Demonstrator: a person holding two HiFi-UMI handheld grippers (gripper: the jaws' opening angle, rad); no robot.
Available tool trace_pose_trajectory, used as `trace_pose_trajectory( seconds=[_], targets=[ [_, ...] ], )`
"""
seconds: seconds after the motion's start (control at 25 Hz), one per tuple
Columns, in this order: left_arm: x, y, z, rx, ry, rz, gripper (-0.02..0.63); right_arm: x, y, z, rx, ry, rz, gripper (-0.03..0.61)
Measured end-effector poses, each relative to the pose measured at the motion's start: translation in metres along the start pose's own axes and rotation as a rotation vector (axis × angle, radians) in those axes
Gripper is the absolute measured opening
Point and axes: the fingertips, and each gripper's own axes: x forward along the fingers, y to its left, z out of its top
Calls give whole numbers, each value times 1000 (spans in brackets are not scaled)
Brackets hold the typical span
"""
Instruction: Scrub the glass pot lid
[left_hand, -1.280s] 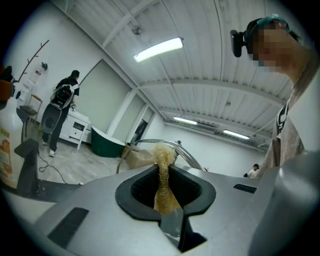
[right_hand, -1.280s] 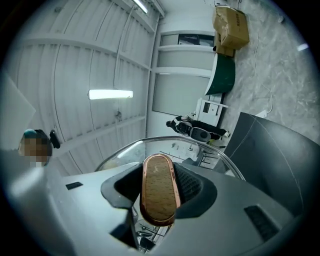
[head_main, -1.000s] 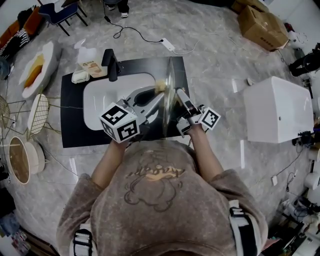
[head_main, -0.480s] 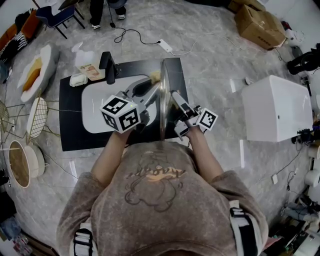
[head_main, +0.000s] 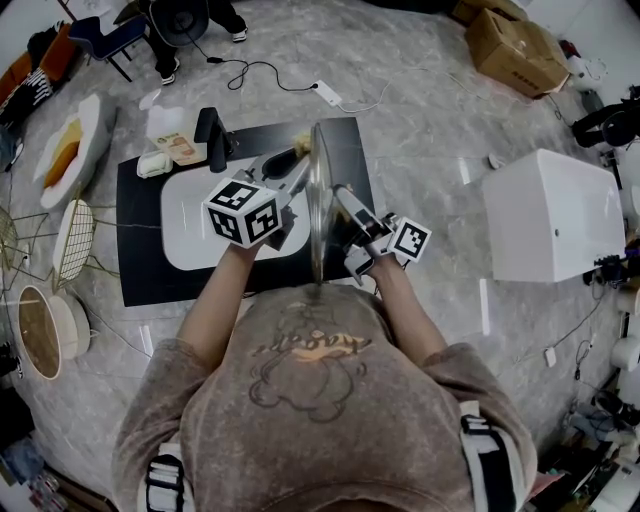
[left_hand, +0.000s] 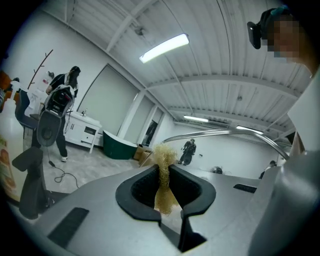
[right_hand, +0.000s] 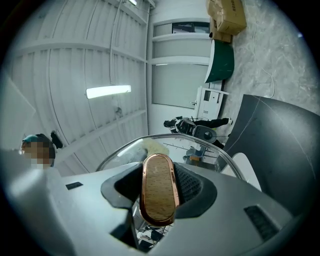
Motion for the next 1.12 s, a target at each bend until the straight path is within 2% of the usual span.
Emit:
trace_pose_trajectory(
  seconds=[0.24, 0.6, 1.12],
  targets=[
    [13, 15, -13, 23, 35, 29, 63, 3, 1, 0, 19, -9, 15, 173],
    [34, 48, -60, 15, 144, 81, 63, 6, 4, -1, 12, -3, 34, 175],
    [44, 46, -117, 36, 265, 61, 63, -5, -1, 8, 56, -50, 36, 176]
  ],
)
